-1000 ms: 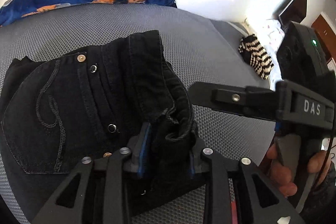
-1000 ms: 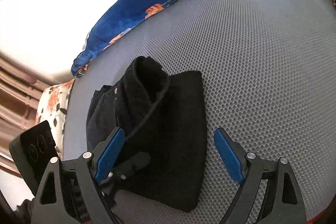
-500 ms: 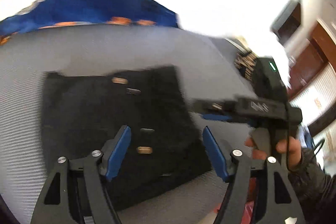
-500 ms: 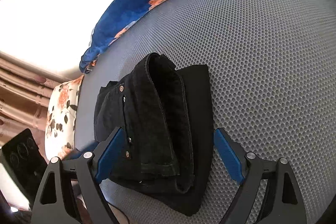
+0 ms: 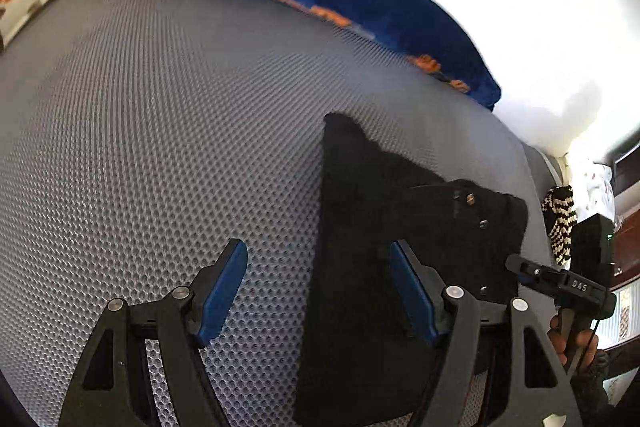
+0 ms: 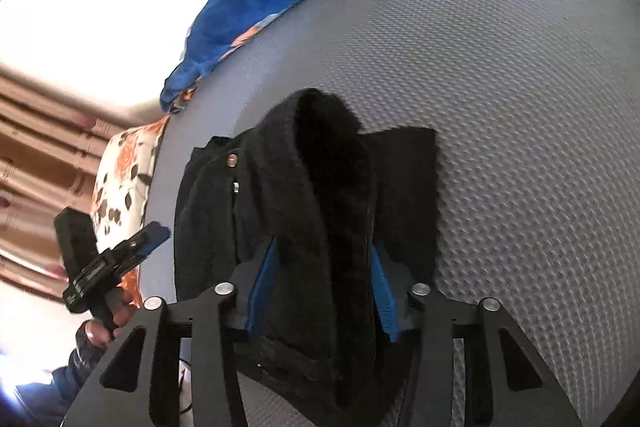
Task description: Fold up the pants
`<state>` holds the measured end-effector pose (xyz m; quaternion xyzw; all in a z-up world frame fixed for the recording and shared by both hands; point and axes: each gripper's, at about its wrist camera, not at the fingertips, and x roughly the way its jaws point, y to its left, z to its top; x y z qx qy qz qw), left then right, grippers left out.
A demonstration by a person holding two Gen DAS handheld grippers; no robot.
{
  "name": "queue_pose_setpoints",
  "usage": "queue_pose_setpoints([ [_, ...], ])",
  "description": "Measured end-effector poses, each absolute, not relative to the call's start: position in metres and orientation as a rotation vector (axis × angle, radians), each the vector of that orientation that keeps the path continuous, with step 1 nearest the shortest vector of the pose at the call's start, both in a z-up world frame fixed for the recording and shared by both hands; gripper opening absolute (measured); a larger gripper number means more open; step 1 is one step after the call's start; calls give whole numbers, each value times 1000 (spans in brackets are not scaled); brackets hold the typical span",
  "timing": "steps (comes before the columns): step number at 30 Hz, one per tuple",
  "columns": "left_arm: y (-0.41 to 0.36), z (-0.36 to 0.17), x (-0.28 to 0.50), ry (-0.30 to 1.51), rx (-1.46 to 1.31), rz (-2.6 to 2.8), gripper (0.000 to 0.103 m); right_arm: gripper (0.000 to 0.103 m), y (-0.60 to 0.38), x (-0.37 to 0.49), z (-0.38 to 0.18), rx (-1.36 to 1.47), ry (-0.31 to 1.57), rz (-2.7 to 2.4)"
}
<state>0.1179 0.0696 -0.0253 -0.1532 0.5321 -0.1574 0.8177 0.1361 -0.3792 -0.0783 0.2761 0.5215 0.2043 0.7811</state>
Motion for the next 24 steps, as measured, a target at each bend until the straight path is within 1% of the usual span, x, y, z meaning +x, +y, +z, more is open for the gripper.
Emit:
queue_pose_setpoints([
  [7,58,-32,123,1145,-317,-345,69,44,-365,147,-84,533,1115,431],
  [8,58,-33,124,1144,-318,-347,69,42,-364,144,-82,535,1110,420],
  [9,55,-34,125,1146,-319,-350,69,31,-361,145,-81,534,1113,408],
  [12,47,-33,129,1146,-315,-357,69,17,-357,139,-71,543,1104,384],
  [14,42,-31,131,1146,-306,-370,69,14,-354,133,-61,506,1085,361],
  [20,15,-22,137,1121,-271,-419,69,12,-363,107,-39,536,1037,284],
  [24,-11,-26,143,1138,-229,-440,69,13,-373,100,-58,523,1065,221],
])
